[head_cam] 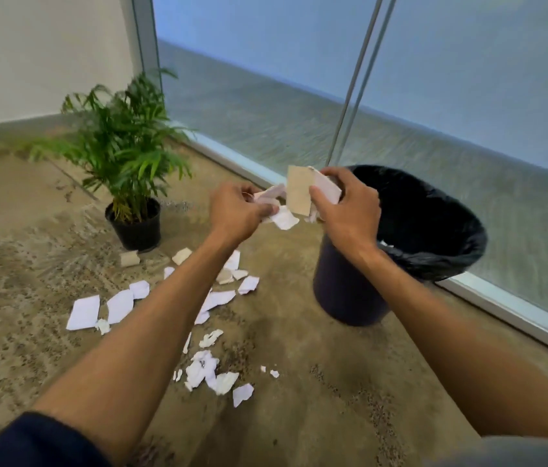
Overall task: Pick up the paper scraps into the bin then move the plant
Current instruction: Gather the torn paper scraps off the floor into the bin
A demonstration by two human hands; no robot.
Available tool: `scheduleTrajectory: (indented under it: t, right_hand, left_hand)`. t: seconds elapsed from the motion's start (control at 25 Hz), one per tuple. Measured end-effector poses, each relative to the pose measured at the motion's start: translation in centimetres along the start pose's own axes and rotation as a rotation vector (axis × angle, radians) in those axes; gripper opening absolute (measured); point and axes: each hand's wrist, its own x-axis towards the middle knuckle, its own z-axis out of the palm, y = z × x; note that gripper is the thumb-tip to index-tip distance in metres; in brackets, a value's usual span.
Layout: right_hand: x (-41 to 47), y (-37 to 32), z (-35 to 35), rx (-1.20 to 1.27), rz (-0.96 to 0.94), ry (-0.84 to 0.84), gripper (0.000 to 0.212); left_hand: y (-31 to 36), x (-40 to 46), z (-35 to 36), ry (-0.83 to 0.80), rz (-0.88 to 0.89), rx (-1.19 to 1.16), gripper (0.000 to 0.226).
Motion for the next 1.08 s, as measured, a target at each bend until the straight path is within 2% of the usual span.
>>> scheduleTrajectory:
  t: [0.16,0.24,0.36,0.48,0.6,0.76,0.92,1.08]
  right_hand:
    - [3.1,1.4,-6.1,-0.163,-0.063,0.055,0.03]
    - [4.0,2.8,-8.0,-0.234,-0.038,0.055,0.031]
    - [4.6,5.3,-9.2,-0.301,0.087,0.018,0.042]
    - [4.1,6.9,-8.8,-0.349,0.156,-0.025,0.053]
    - [2.9,6.9,-8.0,-0.34,0.04,0.011,0.043]
    - [1.2,5.2,-6.1,-0.167,-0.192,-0.057,0.031]
    - [-1.4,3.3,-2.1,-0.031,-0.35,-0.194,0.023]
    - [-4.2,3.1,3.2,0.008,-0.409,-0.353,0.019]
  left_hand:
    - [6.0,0.6,5.1,-0.073,0.058,-0.082,0.021]
    - [8.1,0.9,7.9,-0.13,0.056,-0.059,0.021]
    - [9.4,1.1,11.6,-0.282,0.115,0.176,0.027]
    - [9.4,0.9,13.3,-0.351,0.172,0.414,0.047]
    - [8.6,0.6,12.8,-0.292,0.264,0.453,0.041]
    - [5.7,-0.5,9.1,-0.1,0.3,0.284,0.028]
    - [0.0,-2.4,4.2,-0.047,0.227,0.245,0.024]
    - [-7.4,-3.8,-0.2,0.027,0.044,0.283,0.019]
